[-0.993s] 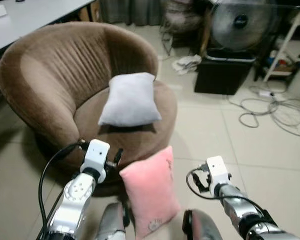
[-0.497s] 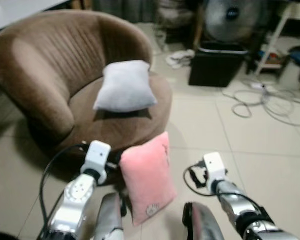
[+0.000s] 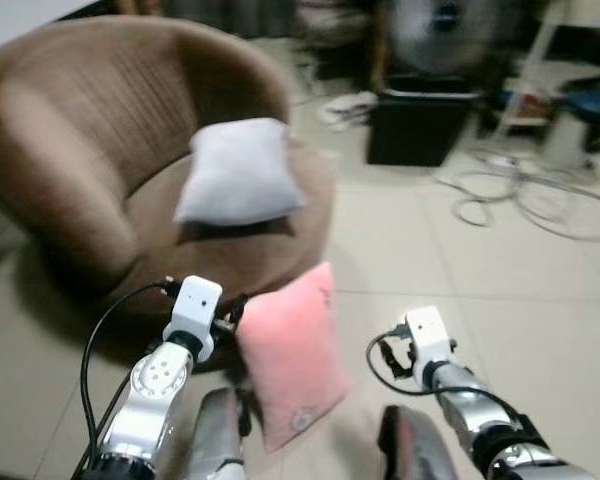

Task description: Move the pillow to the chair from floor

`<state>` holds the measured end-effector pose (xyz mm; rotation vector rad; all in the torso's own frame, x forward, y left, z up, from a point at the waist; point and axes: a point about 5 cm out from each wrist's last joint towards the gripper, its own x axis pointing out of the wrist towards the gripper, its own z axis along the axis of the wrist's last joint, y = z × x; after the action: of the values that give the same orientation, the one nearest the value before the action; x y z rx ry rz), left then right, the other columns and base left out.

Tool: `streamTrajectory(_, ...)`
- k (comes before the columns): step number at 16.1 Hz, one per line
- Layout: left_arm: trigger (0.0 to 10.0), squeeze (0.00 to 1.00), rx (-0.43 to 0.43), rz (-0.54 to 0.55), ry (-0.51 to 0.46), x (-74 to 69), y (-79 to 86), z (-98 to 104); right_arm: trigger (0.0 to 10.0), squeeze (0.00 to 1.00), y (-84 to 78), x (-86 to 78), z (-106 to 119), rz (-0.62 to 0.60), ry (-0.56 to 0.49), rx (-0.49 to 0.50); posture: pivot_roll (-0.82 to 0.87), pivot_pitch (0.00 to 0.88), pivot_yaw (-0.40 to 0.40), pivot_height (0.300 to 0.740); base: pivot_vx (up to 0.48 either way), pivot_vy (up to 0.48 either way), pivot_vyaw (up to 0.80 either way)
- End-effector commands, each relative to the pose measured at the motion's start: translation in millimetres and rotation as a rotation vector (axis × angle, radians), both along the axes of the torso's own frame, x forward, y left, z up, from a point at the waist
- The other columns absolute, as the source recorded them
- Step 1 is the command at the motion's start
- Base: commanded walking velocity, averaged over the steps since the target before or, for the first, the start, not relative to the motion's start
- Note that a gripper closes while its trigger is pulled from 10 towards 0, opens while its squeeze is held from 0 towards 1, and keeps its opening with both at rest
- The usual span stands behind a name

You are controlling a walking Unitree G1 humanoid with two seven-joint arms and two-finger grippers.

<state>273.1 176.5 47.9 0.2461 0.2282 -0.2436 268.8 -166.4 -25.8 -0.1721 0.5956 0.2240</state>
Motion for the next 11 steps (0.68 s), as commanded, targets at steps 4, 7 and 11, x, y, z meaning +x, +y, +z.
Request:
streamTrajectory(4,10.0,0.0,0.011,0.0,-0.003,2.1,3.3,2,10.0,0.0,12.1,-13.6,-14,-0.021,0.065,0.006,0.07,0.0,-0.004,0.575,0.31,0.0,0.18)
streamTrajectory(7,10.0,0.0,0.01,0.001,-0.003,2.2,3.6,2,10.0,0.0,4.0,-24.9,-21,-0.034,0.097,-0.007,0.07,0.0,-0.006,0.575,0.309,0.0,0.0)
streamTrajectory(11,10.0,0.0,0.02,0.014,-0.003,2.2,4.5,2,10.0,0.0,-14.0,-25.3,-20,-0.057,0.103,-0.017,0.07,0.0,-0.005,0.575,0.15,0.0,0.0)
